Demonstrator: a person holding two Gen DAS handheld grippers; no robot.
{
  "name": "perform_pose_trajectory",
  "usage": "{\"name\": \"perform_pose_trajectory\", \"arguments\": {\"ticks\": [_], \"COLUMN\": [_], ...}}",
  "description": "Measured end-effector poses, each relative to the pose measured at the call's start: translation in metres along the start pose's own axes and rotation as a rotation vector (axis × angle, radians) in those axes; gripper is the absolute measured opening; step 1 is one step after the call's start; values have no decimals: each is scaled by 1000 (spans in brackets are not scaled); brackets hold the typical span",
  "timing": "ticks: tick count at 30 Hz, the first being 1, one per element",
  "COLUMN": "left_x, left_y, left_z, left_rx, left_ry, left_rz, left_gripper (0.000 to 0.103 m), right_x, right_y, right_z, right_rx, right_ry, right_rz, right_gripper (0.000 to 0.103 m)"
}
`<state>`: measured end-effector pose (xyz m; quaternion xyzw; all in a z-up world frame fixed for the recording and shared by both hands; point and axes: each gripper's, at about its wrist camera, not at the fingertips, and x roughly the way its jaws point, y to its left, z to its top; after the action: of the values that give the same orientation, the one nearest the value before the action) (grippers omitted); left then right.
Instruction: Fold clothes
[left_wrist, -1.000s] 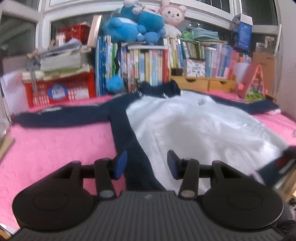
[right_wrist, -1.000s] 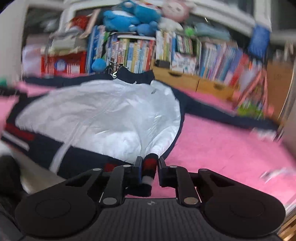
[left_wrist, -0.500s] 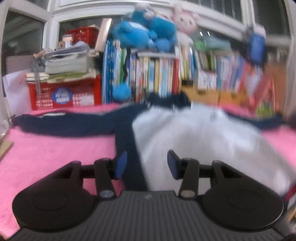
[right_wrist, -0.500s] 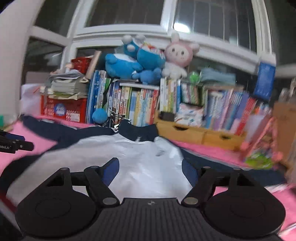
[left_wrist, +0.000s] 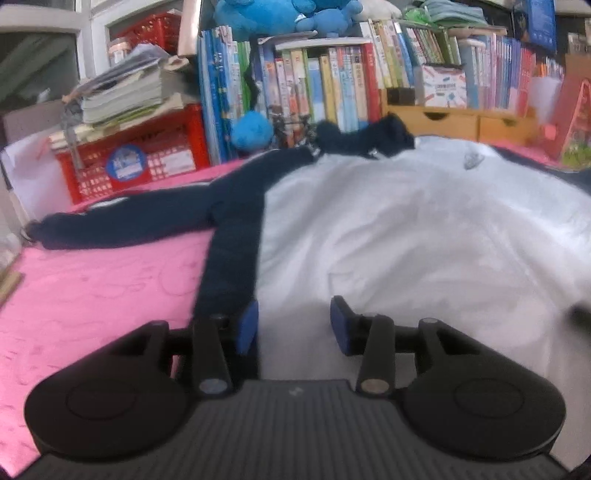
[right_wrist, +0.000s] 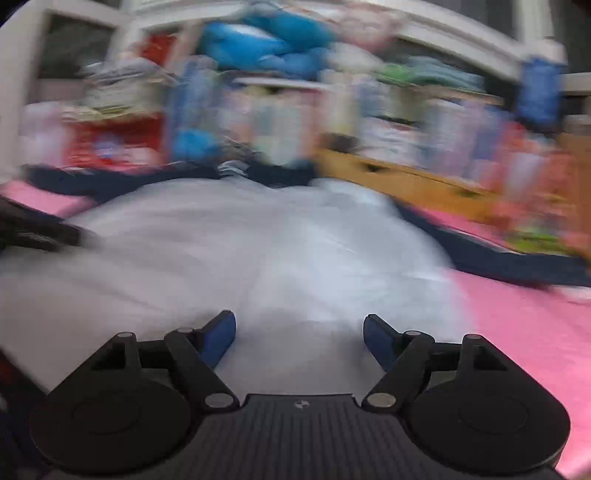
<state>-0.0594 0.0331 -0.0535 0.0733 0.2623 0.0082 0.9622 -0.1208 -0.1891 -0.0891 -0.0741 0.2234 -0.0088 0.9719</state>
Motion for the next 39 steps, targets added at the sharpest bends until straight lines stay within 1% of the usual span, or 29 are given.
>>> {"name": "perform_pose_trajectory", "arguments": {"ticks": [1,3,5,6,9,11,12,13,16,18,20,22,23,26,27,29,30,31,32,33,34,35,36,37,39], "left_x": [-1,-1,-3,-4,-6,-1,1,5,24,33,38,42,43,42,42,41,42,42,43,43,43,43,43,43,42], "left_y": [2,11,27,36,45,31,22,13,-5,-12,-13,-14,-14,-13,-13,-12,-10,-8,-7,-6,-5,-4,-3,-2,-1], "left_z": [-2,1,5,9,32,43,48,50,46,44,41,39,38,36,36,35,35,35,35,35,35,35,34,34,34], "left_rx": [13,20,15,-13,-122,-119,-115,-98,-61,-45,-39,-33,-33,-33,-32,-37,-44,-52,-59,-65,-68,-70,-72,-72,-77], "left_ry": [2,15,30,38,17,-12,-27,-39,0,27,51,75,76,74,73,73,75,77,78,80,81,81,82,83,87], "left_rz": [8,57,112,129,47,-13,-44,-53,-59,-57,-46,-35,-35,-34,-34,-37,-42,-48,-54,-58,-61,-62,-64,-65,-70], "left_gripper": [45,45,43,42,43,43,43,43,43,43,43,44,44,45,45,45,45,45,45,45,45,45,45,45,45], "right_x": [0,-1,-1,-2,-3,6,15,25,64,99,139,181,199,226,231,235,237,239,242,244,243,240,231,218,192], "right_y": [-18,-52,-72,-82,-113,-126,-131,-134,-147,-149,-140,-125,-117,-106,-111,-135,-150,-165,-183,-206,-224,-241,-255,-272,-311], "right_z": [-1,-1,9,14,30,42,50,56,79,97,113,125,128,124,120,112,110,108,107,105,103,102,102,101,94], "right_rx": [32,95,155,185,275,324,348,367,431,457,432,386,342,191,145,108,120,132,152,196,245,287,315,364,511], "right_ry": [16,45,42,40,36,29,29,23,10,42,70,125,158,224,231,219,223,227,233,241,235,224,192,139,40], "right_rz": [-48,-131,-117,-110,-89,-49,-18,10,102,155,178,188,181,99,76,56,24,-9,-38,-54,-68,-93,-140,-157,-208], "right_gripper": [76,76,70,68,67,67,67,67,68,68,68,67,65,58,58,64,65,70,79,81,79,64,62,64,77]}}
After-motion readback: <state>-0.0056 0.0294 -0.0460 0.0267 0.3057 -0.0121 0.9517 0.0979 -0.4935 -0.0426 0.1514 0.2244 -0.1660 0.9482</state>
